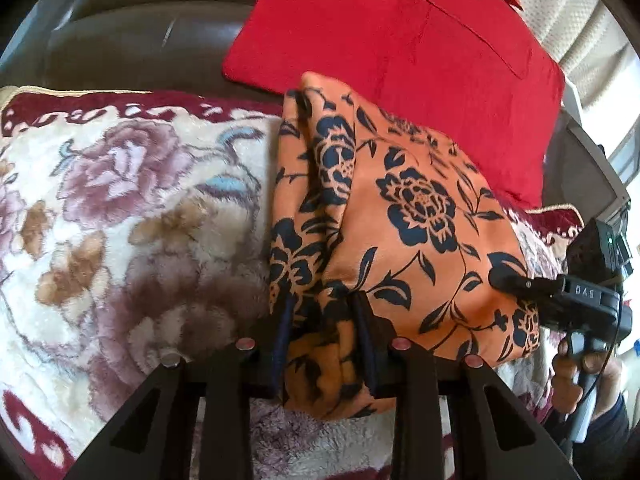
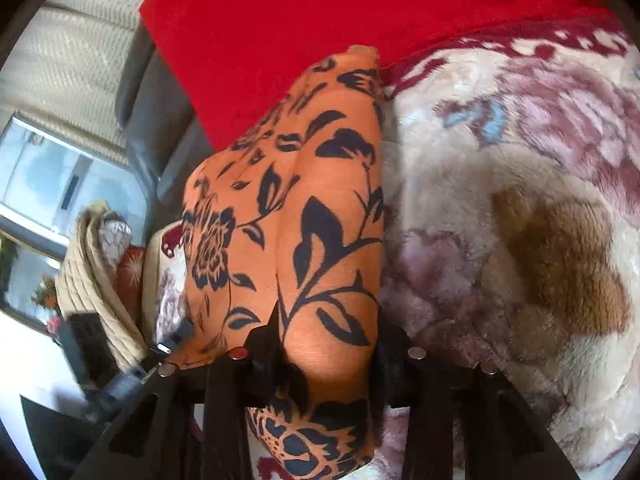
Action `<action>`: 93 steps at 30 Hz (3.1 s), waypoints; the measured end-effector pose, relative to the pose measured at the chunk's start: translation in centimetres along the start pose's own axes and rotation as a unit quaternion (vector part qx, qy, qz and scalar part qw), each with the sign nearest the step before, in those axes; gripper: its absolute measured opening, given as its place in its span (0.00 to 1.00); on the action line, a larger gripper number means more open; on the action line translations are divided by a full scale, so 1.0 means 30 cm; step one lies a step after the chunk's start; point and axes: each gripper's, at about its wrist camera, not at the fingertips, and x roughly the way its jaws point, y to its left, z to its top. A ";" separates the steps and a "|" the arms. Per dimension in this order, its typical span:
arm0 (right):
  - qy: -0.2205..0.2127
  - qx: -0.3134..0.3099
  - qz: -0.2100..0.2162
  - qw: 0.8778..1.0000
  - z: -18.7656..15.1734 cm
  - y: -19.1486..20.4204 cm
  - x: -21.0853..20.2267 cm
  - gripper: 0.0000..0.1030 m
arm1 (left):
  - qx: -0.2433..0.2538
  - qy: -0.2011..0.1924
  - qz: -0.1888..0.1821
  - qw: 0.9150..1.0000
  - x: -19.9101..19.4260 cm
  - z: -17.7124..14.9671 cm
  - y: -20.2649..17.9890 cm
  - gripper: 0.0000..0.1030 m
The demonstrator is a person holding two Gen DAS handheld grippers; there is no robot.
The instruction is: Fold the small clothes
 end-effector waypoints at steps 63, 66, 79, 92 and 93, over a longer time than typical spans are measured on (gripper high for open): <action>-0.039 -0.145 -0.168 0.974 0.055 0.229 0.063 0.65 | -0.056 0.015 -0.013 0.998 0.141 0.340 -0.001 0.51; -0.038 -0.150 -0.172 0.973 0.051 0.231 0.069 0.65 | -0.045 0.012 -0.005 0.999 0.150 0.380 -0.017 0.52; -0.035 -0.158 -0.187 0.969 0.053 0.246 0.091 0.65 | -0.050 0.019 0.025 0.998 0.163 0.392 -0.014 0.36; -0.029 -0.146 -0.177 0.973 -0.087 0.256 0.049 0.70 | 0.016 -0.023 0.121 0.992 -0.072 0.082 -0.110 0.61; -0.024 -0.144 -0.173 0.974 -0.102 0.255 0.053 0.70 | 0.018 -0.022 0.125 0.992 -0.068 0.068 -0.113 0.61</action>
